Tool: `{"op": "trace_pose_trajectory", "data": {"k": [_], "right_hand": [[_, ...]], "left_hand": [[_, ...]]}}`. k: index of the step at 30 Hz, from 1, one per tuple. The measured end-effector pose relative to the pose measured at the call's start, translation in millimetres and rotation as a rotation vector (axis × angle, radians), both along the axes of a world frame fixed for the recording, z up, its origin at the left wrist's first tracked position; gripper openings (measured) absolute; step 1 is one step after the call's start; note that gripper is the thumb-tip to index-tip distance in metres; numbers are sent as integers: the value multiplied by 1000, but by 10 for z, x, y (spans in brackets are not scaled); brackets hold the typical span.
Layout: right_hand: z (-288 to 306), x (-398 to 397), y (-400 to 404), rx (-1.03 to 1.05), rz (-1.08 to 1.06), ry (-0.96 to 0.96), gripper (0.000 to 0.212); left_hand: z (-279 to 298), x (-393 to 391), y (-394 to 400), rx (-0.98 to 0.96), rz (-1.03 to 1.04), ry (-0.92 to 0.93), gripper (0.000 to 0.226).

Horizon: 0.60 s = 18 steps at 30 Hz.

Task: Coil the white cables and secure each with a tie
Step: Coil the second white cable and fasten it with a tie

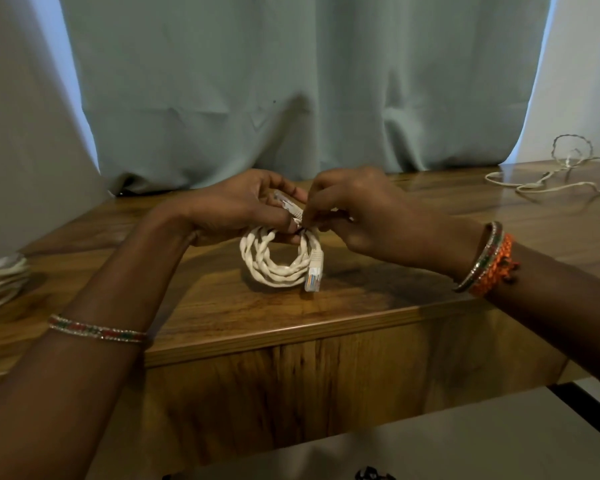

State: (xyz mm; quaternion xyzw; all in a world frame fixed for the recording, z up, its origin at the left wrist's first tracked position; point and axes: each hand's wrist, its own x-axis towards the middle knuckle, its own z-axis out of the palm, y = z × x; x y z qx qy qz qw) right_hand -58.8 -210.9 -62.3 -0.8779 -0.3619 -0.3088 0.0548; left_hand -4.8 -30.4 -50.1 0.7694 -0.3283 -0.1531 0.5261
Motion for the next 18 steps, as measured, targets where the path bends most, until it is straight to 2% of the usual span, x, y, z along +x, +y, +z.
{"op": "trace_pose_trajectory", "data": {"k": [4,9,12,18], "right_hand": [[-76,7,-42,240,8,148,26],[-81,7,-32,410,-47,250,18],[-66,-9,-24,350,-43,223,15],[-112,4,36,56,-61,10,12]], "left_hand": [[-15,-7,-25,25,-9,-4,31],[-12,-12,-32,41,-19,17,30],[11,-12,-21,48,-25,17,30],[-6,58,13,88,-29,-7,32]]}}
